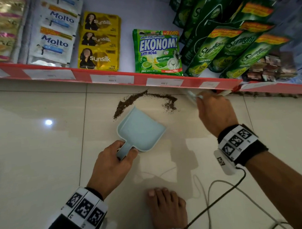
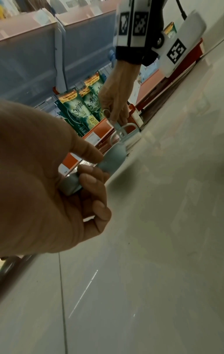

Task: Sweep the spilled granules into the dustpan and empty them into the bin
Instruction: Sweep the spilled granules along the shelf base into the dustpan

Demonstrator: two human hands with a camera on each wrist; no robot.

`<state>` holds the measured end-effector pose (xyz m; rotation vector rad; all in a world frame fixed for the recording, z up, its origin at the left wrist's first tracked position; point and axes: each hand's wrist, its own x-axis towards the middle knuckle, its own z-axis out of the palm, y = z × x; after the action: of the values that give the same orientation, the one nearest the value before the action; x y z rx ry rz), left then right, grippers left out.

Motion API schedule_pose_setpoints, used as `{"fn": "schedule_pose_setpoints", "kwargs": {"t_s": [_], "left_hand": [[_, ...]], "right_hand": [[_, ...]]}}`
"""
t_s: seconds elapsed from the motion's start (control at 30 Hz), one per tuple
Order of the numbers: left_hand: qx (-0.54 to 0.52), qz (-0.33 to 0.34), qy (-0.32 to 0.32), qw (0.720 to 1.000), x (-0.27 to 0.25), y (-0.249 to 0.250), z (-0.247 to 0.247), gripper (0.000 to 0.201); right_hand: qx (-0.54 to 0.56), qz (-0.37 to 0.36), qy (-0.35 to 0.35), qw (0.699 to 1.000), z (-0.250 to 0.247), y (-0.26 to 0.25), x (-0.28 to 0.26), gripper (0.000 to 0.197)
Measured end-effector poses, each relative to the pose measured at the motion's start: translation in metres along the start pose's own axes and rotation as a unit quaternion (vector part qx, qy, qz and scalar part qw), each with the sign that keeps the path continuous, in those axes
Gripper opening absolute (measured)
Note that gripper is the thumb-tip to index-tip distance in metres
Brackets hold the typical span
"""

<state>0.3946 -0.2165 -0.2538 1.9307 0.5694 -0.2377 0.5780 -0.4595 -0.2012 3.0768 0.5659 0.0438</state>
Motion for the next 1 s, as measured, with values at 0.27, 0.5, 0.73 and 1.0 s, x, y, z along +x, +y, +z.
{"fn": "schedule_pose_setpoints", "kwargs": {"t_s": [0.27, 0.5, 0.73, 1.0], "left_hand": [[-0.011, 0.005, 0.009, 1.000, -0.001, 0.000, -0.005, 0.019], [-0.022, -0.008, 0.015, 1.000, -0.003, -0.001, -0.009, 0.020], [-0.045, -0.020, 0.027, 0.998, -0.008, -0.007, -0.024, 0.026], [-0.043, -0.030, 0.059, 0.997, -0.014, -0.020, -0.037, 0.028]], "right_hand": [[0.093, -0.001, -0.039, 0.995, 0.014, -0.005, -0.002, 0.018], [0.064, -0.063, 0.004, 0.996, 0.007, -0.027, -0.010, 0.019], [-0.053, 0.048, 0.003, 0.997, 0.016, 0.005, 0.013, 0.017], [0.111, -0.100, -0.048, 0.988, 0.039, -0.041, 0.017, 0.035]]}}
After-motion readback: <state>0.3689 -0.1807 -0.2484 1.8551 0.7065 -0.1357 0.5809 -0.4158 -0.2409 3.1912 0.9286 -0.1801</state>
